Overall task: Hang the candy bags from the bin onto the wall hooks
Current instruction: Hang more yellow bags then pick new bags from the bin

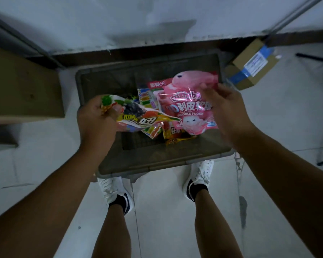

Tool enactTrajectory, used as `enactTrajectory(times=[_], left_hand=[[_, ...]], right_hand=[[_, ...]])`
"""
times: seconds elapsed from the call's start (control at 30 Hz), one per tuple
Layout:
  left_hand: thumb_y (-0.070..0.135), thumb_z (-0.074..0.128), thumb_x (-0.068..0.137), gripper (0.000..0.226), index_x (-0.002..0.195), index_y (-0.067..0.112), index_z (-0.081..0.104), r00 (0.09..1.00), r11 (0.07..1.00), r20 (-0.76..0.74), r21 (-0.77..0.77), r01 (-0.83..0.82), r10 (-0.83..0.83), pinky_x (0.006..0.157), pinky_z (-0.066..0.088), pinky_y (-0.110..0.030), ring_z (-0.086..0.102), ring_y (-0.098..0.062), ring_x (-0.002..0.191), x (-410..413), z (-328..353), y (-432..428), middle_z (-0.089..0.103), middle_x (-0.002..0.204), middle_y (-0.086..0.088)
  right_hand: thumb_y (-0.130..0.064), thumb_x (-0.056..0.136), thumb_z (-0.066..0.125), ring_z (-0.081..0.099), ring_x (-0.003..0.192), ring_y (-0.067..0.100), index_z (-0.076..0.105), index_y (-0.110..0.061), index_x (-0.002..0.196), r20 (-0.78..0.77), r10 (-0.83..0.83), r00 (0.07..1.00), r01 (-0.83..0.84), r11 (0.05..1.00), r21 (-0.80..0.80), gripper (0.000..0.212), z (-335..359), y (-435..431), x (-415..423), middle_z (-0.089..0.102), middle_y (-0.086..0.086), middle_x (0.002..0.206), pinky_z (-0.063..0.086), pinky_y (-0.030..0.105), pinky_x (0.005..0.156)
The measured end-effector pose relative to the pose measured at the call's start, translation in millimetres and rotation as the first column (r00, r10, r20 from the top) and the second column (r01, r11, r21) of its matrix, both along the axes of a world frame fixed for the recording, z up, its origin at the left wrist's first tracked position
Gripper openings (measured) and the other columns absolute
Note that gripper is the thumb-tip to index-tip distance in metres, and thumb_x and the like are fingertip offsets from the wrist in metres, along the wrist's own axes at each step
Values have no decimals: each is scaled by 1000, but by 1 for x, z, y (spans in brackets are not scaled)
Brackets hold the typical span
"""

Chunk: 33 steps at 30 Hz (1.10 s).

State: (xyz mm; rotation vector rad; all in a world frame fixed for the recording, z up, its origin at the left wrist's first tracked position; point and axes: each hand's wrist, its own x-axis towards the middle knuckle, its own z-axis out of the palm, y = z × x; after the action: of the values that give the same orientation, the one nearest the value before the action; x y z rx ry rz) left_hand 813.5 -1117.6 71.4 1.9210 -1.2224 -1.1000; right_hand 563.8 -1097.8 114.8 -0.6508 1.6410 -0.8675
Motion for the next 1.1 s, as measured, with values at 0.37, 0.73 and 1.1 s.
enactTrajectory(times=[0.37, 0.73, 1.1], left_hand=[[8, 68, 90, 22, 82, 28, 64, 947, 949, -221, -157, -272, 235, 58, 49, -11, 63, 10, 63, 43, 144, -6, 67, 64, 28], [22, 74, 84, 3, 84, 23, 71, 952, 883, -207, -367, -291, 227, 76, 60, -43, 69, -16, 78, 84, 321, -28, 72, 77, 9], [14, 69, 89, 10, 82, 21, 69, 878, 740, -432, -518, -430, 208, 75, 53, -37, 63, -15, 80, 105, 472, -61, 70, 70, 16]], right_hand=[[-33, 97, 57, 75, 85, 22, 66, -14, 110, 8, -163, 987, 163, 981, -101, 25, 126, 10, 25, 76, 5, 95, 61, 44, 75], [-29, 99, 54, 74, 88, 23, 64, -16, 113, 44, -148, 988, 155, 940, -305, 22, 301, -12, 52, 75, 5, 95, 59, 51, 79], [-25, 98, 54, 72, 94, 28, 64, -9, 114, 109, 10, 994, 50, 844, -534, 25, 457, -45, 78, 73, 12, 101, 60, 49, 77]])
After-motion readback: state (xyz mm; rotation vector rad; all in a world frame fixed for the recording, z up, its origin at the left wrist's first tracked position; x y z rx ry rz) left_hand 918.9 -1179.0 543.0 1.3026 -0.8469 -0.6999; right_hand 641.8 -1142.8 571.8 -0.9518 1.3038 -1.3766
